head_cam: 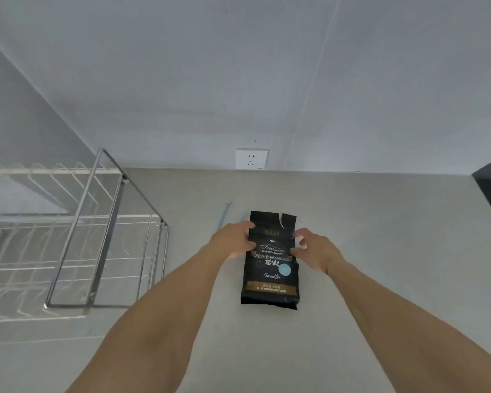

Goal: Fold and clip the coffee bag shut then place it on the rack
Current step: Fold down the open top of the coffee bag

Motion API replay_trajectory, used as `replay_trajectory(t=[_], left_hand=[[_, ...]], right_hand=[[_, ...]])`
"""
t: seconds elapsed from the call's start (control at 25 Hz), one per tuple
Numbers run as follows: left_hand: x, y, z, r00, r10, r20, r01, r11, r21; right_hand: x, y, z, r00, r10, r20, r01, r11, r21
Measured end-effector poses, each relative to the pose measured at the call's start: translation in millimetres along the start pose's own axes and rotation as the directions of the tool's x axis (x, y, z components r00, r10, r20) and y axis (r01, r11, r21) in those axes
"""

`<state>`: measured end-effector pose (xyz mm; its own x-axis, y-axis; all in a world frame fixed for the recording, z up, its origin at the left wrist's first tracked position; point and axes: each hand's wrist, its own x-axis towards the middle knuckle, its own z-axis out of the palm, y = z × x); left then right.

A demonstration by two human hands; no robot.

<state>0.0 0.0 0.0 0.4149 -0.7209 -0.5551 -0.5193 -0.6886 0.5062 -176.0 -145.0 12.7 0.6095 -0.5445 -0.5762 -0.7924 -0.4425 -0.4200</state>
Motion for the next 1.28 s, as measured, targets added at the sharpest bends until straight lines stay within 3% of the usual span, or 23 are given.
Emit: replay_trajectory(t=[0.16, 0.32, 0.52, 0.88, 1.16, 1.28], left_hand=[[6, 8, 10, 0.998, -0.039, -0.042, 0.036, 0.996, -0.087], [4, 12, 16, 0.98, -0.111, -0.168, 0.066, 0.966, -0.25], [-17, 16, 17, 0.955, -0.168, -0.246, 0.018, 0.857, -0.516], [-104, 12, 22, 0.931, -0.059, -0.361, -0.185, 0.776, -0.603], [-165, -3, 51, 0.918, -0.044, -0.393, -0.227, 0.755, -0.615], [-175, -6, 58, 0.906, -0.042, -0.421, -0.249, 0.751, -0.612]], right_hand=[[15, -7, 10, 0.995, 0.094, -0.013, -0.087, 0.958, 0.272], [17, -11, 17, 0.983, 0.182, 0.021, -0.16, 0.791, 0.59], [-2, -8, 15, 0.984, 0.167, -0.054, -0.068, 0.65, 0.757], [-95, -4, 25, 0.944, 0.01, -0.329, 0.233, 0.684, 0.691], [-162, 6, 52, 0.935, 0.0, -0.353, 0.271, 0.64, 0.719], [-173, 8, 59, 0.927, -0.02, -0.374, 0.286, 0.682, 0.674]])
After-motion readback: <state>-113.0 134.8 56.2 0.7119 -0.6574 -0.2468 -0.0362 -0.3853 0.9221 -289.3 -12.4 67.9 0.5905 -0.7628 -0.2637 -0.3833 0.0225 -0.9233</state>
